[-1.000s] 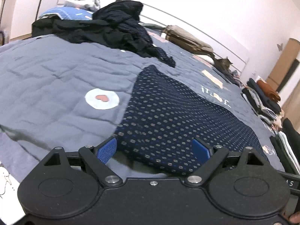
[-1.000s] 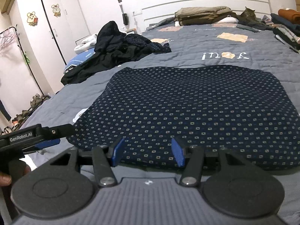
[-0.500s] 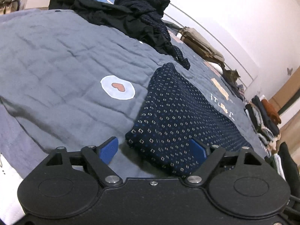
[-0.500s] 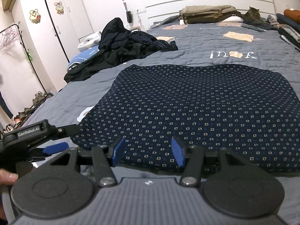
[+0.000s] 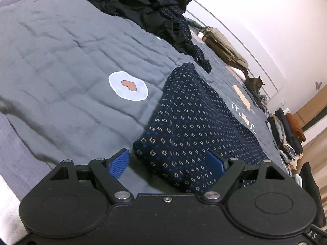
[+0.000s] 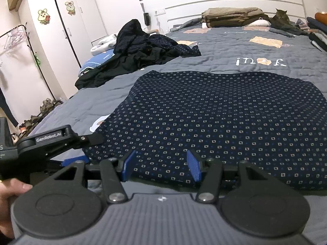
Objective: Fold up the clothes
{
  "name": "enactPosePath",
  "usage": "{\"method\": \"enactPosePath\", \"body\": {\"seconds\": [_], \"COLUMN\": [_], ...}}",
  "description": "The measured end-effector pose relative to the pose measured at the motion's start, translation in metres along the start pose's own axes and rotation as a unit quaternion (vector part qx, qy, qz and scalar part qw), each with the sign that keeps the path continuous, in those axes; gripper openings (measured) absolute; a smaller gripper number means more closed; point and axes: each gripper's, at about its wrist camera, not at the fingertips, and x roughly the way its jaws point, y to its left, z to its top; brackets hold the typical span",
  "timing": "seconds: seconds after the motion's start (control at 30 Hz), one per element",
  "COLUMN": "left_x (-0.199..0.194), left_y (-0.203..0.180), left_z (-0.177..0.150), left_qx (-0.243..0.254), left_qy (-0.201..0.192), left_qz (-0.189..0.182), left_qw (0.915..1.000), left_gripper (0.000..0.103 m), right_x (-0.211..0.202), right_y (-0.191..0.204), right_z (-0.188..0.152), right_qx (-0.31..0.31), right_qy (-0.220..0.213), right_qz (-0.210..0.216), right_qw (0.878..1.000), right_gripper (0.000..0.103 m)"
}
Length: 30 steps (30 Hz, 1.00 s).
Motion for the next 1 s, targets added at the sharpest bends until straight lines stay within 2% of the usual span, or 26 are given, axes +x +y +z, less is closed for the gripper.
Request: {"method": "enactPosePath", "body": {"seconds": [0.37,0.83,0.87,0.9,0.93,1.0], "left_x": [0.010,0.024,0.025,0.025,0.025,0.022], "left_y": [-0.003,-0.013,-0.013,-0.012,-0.012,-0.010], "left_z": [-0.005,-0.007,-0.006,-0.005,-0.004,-0.001], "left_qx": [-0.008,-0.013,-0.017,-0.023,-0.029,-0.043], "left_qy": [0.011,0.001,-0.003,-0.006,-0.010,-0.023], "left_qz": [0.005,0.006,0.005,0.002,-0.002,-0.017], "left_qw": [0.9999,0.9999,0.9998,0.9997,0.9995,0.9987], "left_gripper": [0.080,0.079,0.078,0.068,0.054,0.041], "right_x": [0.002,0.001,0.001,0.000,-0.001,-0.002], "right_y": [0.005,-0.008,-0.009,-0.009,-0.011,-0.013], "right_z": [0.001,0.002,0.002,0.002,0.002,0.002], "right_qx": [-0.001,0.024,0.023,0.023,0.023,0.023], "right_qy": [0.003,0.002,0.003,0.002,0.002,0.001], "right_qz": [0.007,0.008,0.008,0.009,0.009,0.008], "right_qw": [1.000,1.000,1.000,1.000,1.000,1.000], "right_gripper": [0.054,0.054,0.054,0.054,0.054,0.054]}}
